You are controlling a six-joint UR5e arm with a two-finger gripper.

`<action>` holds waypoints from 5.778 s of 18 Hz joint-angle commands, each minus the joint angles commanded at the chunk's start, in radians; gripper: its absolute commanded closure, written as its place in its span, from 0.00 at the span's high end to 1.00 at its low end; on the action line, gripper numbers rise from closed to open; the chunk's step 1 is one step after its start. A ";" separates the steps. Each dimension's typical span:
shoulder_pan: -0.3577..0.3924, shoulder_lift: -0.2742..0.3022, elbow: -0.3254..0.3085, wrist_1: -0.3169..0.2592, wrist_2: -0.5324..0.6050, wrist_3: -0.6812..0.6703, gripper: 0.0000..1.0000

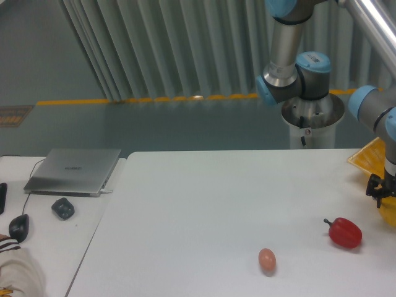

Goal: Place the yellow pepper in a basket

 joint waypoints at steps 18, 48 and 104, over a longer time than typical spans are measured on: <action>-0.038 -0.018 0.005 -0.002 0.032 -0.009 0.70; -0.054 0.011 0.025 -0.006 0.069 -0.052 1.00; 0.100 0.196 0.020 -0.190 0.043 0.253 0.45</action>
